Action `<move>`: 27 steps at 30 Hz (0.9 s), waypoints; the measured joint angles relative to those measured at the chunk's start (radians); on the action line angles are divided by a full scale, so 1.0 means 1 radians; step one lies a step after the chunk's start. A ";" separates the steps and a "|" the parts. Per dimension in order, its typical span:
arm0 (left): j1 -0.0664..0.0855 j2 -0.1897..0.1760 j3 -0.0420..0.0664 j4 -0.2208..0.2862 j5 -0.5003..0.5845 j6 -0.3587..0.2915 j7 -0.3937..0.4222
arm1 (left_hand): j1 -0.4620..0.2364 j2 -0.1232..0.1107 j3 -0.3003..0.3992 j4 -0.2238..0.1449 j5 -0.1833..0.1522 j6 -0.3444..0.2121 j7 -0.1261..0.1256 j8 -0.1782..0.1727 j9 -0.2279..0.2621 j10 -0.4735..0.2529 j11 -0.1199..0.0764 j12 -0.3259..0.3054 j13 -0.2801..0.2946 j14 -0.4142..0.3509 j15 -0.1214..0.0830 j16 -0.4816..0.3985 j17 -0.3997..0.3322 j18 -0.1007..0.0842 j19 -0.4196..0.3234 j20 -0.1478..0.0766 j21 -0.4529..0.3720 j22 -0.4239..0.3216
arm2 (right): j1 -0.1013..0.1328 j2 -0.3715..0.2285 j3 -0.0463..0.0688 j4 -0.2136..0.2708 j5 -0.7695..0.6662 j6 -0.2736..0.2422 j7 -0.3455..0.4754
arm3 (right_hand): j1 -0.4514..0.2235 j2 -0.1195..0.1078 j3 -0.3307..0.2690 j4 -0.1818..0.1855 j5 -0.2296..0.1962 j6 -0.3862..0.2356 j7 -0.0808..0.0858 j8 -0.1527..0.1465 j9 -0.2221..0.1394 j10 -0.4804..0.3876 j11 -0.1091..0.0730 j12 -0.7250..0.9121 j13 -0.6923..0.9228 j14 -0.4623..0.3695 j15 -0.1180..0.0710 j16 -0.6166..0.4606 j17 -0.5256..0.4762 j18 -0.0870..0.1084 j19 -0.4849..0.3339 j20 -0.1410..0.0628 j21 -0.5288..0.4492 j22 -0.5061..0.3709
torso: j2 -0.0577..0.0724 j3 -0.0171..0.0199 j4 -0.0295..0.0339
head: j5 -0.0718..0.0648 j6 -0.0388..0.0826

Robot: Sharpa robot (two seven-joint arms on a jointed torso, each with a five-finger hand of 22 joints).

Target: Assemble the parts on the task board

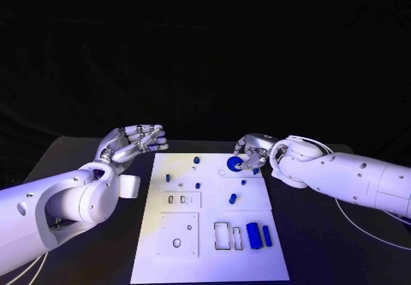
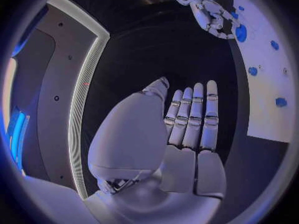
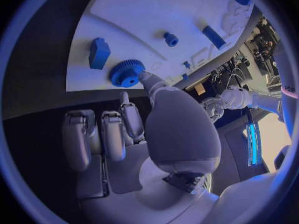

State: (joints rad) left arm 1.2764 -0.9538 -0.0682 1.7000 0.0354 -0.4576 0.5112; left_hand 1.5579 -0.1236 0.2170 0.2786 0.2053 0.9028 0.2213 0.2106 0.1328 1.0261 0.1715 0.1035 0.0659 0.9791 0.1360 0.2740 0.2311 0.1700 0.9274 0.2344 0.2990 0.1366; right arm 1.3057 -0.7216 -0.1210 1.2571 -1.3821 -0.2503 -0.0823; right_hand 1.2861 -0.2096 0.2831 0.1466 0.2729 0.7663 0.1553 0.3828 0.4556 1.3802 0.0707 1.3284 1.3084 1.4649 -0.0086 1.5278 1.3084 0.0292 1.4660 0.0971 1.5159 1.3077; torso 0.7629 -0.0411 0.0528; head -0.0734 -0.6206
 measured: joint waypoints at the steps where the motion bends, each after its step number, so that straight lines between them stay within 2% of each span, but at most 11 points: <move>1: 0.000 0.000 0.000 0.000 0.000 0.000 0.000 | 0.000 0.000 0.000 0.000 0.000 0.000 0.000 0.000 0.000 0.000 0.000 0.000 0.000 0.000 0.000 0.000 0.000 0.000 0.000 0.000 0.000 0.000 | 0.000 0.001 0.000 -0.001 0.000 0.000 0.000 | 0.000 0.000 0.000 0.000 0.000 0.000 0.000 0.000 0.000 0.000 0.000 0.000 0.000 0.000 0.000 0.000 0.000 0.000 0.000 0.000 0.000 0.000 | 0.000 0.0000 -0.0001 | 0.000 0.000; 4: 0.000 0.000 0.000 0.000 0.000 0.000 -0.001 | 0.000 0.000 0.000 0.000 0.000 0.000 0.000 0.000 0.000 0.000 0.000 0.000 0.000 0.000 0.000 0.000 0.000 0.000 0.000 0.000 0.000 0.000 | -0.004 0.007 0.000 -0.010 0.000 0.003 0.001 | 0.000 0.000 0.003 0.003 0.000 0.000 0.000 0.000 0.000 0.003 0.003 0.000 0.000 0.000 0.000 0.000 0.000 0.000 0.000 0.007 0.000 0.000 | 0.000 0.0000 -0.0003 | 0.001 0.001; 16: 0.000 0.000 0.000 -0.002 0.000 0.000 -0.003 | 0.000 0.000 0.000 0.000 0.000 0.000 0.000 -0.004 0.000 0.000 0.000 0.000 0.000 0.000 0.000 0.000 0.000 0.000 0.000 0.000 0.000 0.000 | -0.012 0.014 0.001 -0.026 0.001 0.012 0.007 | 0.000 0.000 0.015 0.015 0.028 0.002 -0.001 0.008 0.001 0.020 0.002 0.031 0.000 0.003 0.003 0.004 0.000 0.000 0.000 0.007 0.000 0.000 | -0.001 0.0004 -0.0011 | 0.002 -0.006; 19: 0.000 0.000 0.000 -0.002 0.000 0.001 -0.003 | 0.000 0.000 0.000 0.000 0.000 0.000 0.000 -0.004 0.000 0.000 0.000 0.000 0.000 0.000 0.000 0.000 0.000 0.000 0.000 0.000 0.000 0.000 | -0.012 0.014 0.001 -0.028 0.001 0.012 0.009 | 0.006 0.006 0.026 0.026 0.037 0.018 0.000 0.011 0.001 0.024 -0.001 0.042 0.000 0.003 0.003 0.006 0.000 0.000 0.000 0.007 0.004 0.000 | -0.001 0.0005 -0.0012 | 0.002 -0.006; 27: 0.000 0.000 0.000 -0.002 0.000 0.001 -0.005 | 0.000 0.000 0.000 0.000 0.000 0.000 0.000 -0.004 0.000 0.000 0.000 -0.004 0.000 0.000 0.000 0.000 0.000 0.000 0.000 0.000 0.000 0.000 | -0.012 0.015 0.002 -0.030 0.001 0.012 0.013 | 0.018 0.027 0.129 0.029 0.011 0.072 -0.010 0.000 -0.019 0.050 -0.011 0.075 0.000 0.003 0.003 0.008 0.000 0.000 0.000 0.007 0.009 0.000 | -0.001 0.0007 -0.0015 | 0.002 -0.006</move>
State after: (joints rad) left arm 1.2764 -0.9541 -0.0682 1.6980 0.0354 -0.4567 0.5061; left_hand 1.5579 -0.1236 0.2169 0.2786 0.2053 0.9028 0.2213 0.2065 0.1329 1.0261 0.1715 0.0994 0.0660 0.9791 0.1360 0.2740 0.2315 0.1701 0.9274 0.2344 0.2990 0.1366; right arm 1.2936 -0.7065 -0.1190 1.2276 -1.3809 -0.2383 -0.0689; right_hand 1.3046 -0.1830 0.4123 0.1752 0.2837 0.8380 0.1456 0.3828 0.4363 1.4302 0.0593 1.4038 1.3081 1.4682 -0.0054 1.5356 1.3080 0.0294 1.4660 0.1042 1.5244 1.3073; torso 0.7621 -0.0405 0.0513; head -0.0713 -0.6268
